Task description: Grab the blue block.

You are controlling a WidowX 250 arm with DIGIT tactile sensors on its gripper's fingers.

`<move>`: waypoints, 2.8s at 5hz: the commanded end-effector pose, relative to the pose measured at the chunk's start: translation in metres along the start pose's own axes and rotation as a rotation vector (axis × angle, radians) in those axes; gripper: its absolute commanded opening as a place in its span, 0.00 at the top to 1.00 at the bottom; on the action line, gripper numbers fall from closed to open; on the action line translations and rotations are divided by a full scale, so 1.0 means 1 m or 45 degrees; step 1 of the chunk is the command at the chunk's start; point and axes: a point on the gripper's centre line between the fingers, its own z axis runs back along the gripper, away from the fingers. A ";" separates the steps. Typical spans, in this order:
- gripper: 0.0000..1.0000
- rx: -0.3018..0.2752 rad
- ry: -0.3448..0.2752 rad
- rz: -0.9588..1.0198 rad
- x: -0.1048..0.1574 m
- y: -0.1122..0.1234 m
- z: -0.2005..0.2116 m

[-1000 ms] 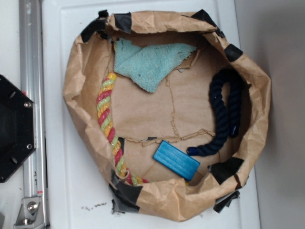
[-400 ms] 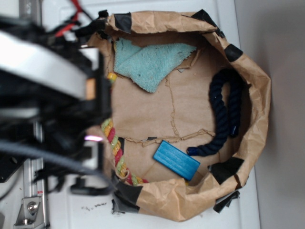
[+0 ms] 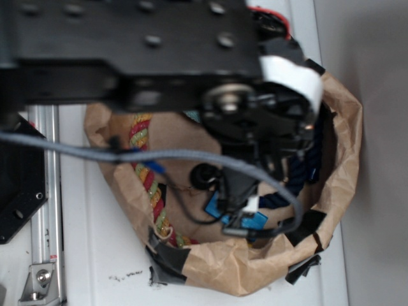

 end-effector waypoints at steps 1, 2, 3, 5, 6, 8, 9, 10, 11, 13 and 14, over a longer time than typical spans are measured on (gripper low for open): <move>0.00 0.116 0.034 -0.213 -0.025 -0.026 -0.033; 0.00 -0.003 0.025 -0.281 -0.028 -0.031 -0.052; 0.00 -0.041 -0.006 -0.333 -0.019 -0.039 -0.069; 0.00 -0.033 0.064 -0.480 -0.025 -0.063 -0.112; 0.00 0.019 0.108 -0.434 -0.024 -0.056 -0.120; 1.00 0.159 -0.016 -0.137 0.000 -0.010 -0.093; 1.00 0.182 -0.070 -0.050 0.003 0.000 -0.078; 1.00 0.197 -0.158 0.070 -0.012 0.017 -0.032; 1.00 0.190 -0.175 0.222 -0.036 0.039 0.011; 1.00 0.102 -0.077 0.224 -0.040 0.030 0.043; 1.00 0.110 -0.025 0.276 -0.035 0.019 0.037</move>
